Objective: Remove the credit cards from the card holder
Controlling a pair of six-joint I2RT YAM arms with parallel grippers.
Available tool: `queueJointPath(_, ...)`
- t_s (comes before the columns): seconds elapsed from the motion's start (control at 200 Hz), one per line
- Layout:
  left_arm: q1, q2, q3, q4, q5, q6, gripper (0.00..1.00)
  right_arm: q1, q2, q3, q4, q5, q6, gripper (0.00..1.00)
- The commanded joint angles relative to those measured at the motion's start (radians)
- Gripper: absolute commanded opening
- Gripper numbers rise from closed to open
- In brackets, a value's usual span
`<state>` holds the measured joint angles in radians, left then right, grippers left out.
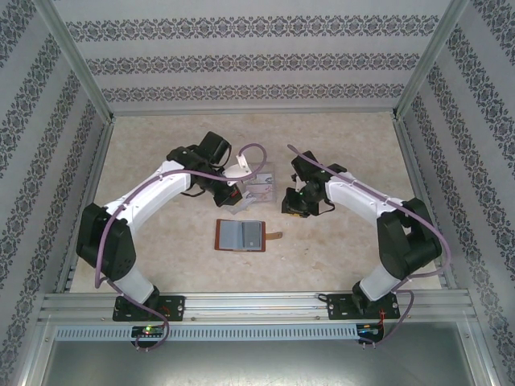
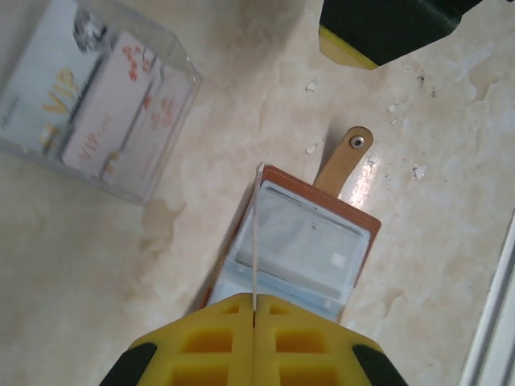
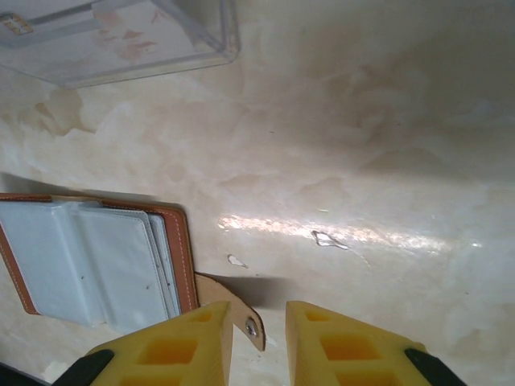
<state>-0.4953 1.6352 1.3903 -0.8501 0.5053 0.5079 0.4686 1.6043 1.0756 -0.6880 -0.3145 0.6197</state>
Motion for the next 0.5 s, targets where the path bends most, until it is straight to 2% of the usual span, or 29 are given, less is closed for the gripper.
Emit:
queueJointPath(0.0, 0.006, 0.026, 0.064, -0.059, 0.022, 0.186, 0.00, -0.012, -0.033, -0.018, -0.021, 0.023, -0.024, 0.26)
queueJointPath(0.205, 0.004, 0.109, 0.196, -0.080, -0.023, 0.292, 0.00, -0.021, -0.046, -0.023, -0.018, 0.026, -0.025, 0.26)
queueJointPath(0.495, 0.004, 0.275, 0.377, -0.090, -0.052, 0.373, 0.00, -0.033, -0.064, -0.037, -0.018, 0.029, -0.023, 0.26)
